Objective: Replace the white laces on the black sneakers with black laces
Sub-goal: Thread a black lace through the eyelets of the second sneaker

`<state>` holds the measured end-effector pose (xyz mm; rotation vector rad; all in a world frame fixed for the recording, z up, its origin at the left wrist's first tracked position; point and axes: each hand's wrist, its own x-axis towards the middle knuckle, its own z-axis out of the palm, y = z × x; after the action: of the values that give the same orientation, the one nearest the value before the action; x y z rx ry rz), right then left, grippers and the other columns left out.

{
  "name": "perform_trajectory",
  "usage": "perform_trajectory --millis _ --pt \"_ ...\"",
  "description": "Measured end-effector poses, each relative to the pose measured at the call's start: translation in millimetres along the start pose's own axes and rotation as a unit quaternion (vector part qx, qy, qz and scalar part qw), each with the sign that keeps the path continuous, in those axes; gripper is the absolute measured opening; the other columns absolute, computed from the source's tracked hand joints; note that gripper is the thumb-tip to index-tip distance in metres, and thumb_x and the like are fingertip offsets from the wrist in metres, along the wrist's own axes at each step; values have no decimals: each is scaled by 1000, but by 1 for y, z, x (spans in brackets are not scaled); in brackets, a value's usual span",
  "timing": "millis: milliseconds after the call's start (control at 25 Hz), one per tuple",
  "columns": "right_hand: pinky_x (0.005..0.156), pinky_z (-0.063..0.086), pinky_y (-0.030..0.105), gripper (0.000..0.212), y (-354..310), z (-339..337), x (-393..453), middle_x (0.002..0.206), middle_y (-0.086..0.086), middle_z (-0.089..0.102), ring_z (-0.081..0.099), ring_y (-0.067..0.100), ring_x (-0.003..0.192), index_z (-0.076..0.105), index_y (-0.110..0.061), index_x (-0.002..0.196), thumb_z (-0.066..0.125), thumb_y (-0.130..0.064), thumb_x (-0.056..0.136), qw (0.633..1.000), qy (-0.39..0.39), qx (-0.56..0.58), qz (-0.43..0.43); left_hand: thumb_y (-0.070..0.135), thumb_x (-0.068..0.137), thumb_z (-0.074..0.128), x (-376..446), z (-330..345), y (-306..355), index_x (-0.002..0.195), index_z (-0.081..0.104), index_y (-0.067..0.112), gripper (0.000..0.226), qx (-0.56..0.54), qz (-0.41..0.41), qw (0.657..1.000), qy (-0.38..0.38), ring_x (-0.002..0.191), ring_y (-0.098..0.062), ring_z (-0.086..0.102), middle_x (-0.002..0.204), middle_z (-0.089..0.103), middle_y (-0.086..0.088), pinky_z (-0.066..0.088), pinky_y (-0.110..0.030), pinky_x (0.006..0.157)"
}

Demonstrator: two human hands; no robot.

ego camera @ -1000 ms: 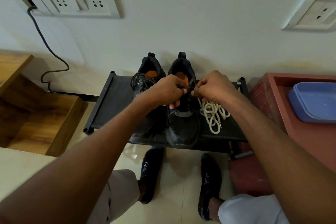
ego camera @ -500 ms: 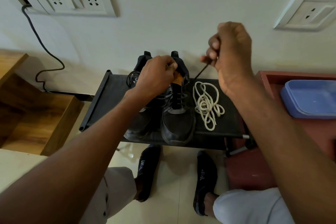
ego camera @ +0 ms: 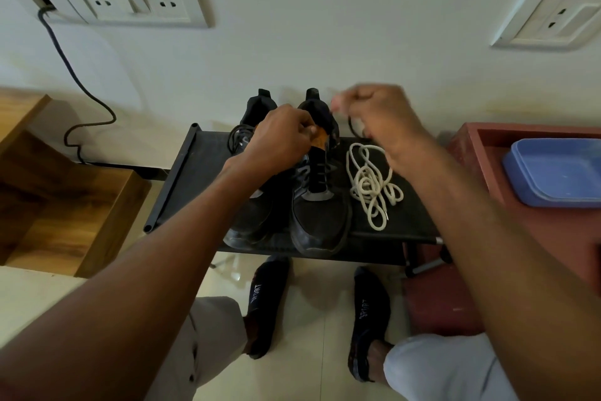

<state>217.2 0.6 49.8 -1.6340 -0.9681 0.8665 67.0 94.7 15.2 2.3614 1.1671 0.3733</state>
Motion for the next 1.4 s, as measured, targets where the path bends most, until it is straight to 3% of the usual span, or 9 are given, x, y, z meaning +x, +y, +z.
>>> perform_trajectory --millis 160,280,440,600,760,1040,1200,1280,1400 --pt "81 50 34 13 -30 -30 -7 95 1 71 66 17 91 65 -21 93 62 -30 102 909 -8 411 -74 19 104 56 -1 -5 -2 107 76 12 21 -3 -5 1000 -20 94 -26 63 102 65 -6 51 -36 80" --pt "70 49 26 13 -4 -25 -9 87 -3 66 61 8 71 75 -16 102 74 -29 97 999 5 42 -11 17 104 55 -1 -7 -3 111 76 12 23 -1 1 1000 -25 95 -23 61 100 60 -2 44 -32 80" --pt "80 57 34 22 39 4 -4 92 0 73 71 18 85 78 -15 98 86 -33 86 915 -84 -394 34 19 104 56 -1 -5 -3 116 74 17 22 11 -3 1000 -26 99 -21 58 110 55 -2 44 -32 84" --pt "70 51 30 13 32 5 -1 85 1 72 69 19 83 77 -15 88 80 -27 91 925 -73 -370 51 21 103 58 -4 -8 -8 113 76 24 21 9 -8 999 -41 71 -7 55 98 63 3 38 -22 61" --pt "65 45 27 20 6 -10 -1 91 2 72 65 15 83 78 -5 102 77 -19 88 982 26 -131 131 23 104 58 -11 -14 -12 119 72 29 22 -21 -13 995 -95 76 -22 72 94 69 2 62 -37 70" --pt "65 48 29 16 -4 -14 -10 87 6 75 68 15 74 79 -11 98 69 -24 95 969 -33 -78 231 23 99 66 -16 -24 -9 135 61 26 36 14 -1 994 -111 86 -21 71 91 67 3 52 -26 69" --pt "66 51 30 19 -8 -9 -16 96 7 78 72 19 77 81 -14 103 64 -24 100 978 29 -192 79 32 103 59 -12 -30 0 123 65 23 23 -57 -10 998 14 85 -14 66 93 69 3 45 -27 68" --pt "78 54 32 23 -4 -4 -16 110 4 75 71 19 92 77 -18 117 63 -27 101 918 153 -358 -78 32 104 58 -12 -34 4 120 67 23 20 -113 -22 993 28 77 -8 65 87 69 6 48 -26 65" --pt "86 58 31 21 -9 -1 -12 107 -5 74 71 11 94 78 -21 113 61 -21 101 952 189 -164 -177 31 104 57 -12 -35 4 118 69 23 19 -142 -34 988 46 77 -9 67 90 73 3 54 -28 69"
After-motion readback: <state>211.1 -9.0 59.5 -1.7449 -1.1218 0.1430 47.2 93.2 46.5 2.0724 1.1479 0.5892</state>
